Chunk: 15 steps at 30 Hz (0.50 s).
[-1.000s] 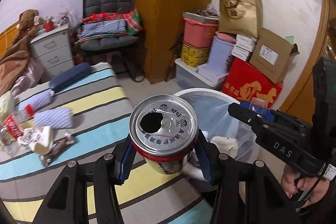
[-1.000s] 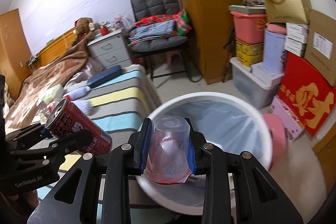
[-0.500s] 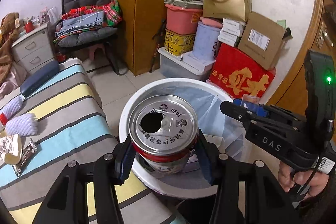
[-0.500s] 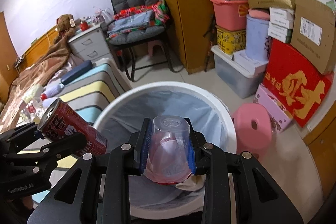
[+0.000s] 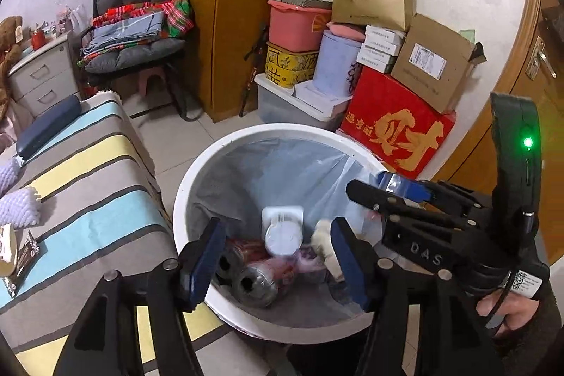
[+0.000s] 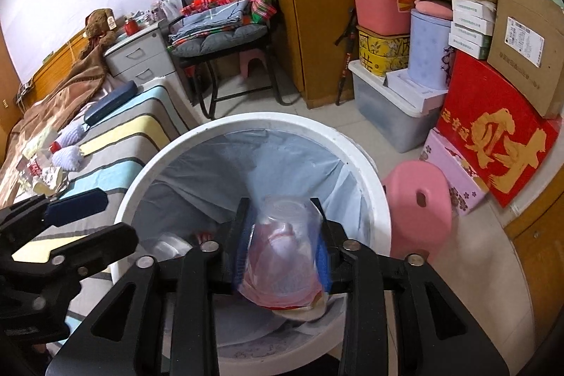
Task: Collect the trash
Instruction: 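Open both tools to drop the can and cup into the bin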
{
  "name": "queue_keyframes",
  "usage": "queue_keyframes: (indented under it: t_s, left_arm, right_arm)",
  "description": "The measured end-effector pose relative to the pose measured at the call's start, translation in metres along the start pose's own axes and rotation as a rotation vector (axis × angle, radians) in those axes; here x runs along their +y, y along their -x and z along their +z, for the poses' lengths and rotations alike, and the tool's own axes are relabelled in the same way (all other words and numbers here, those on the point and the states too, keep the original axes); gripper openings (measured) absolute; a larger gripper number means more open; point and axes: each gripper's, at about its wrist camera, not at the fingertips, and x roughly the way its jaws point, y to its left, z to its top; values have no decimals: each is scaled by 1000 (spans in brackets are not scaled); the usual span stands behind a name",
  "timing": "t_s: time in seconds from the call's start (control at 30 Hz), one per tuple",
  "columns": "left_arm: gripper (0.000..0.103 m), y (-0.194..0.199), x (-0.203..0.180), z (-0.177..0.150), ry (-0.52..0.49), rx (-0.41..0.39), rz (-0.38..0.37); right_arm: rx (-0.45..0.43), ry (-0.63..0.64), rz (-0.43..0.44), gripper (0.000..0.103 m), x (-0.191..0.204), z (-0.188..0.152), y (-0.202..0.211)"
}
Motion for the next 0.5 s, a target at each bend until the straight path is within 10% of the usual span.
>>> queue_keyframes:
  t_s: [0.5]
  left_arm:
    - [62, 33, 11, -4, 12, -53, 59]
  right_arm:
    - [-43, -7, 17, 55, 12, 0, 13]
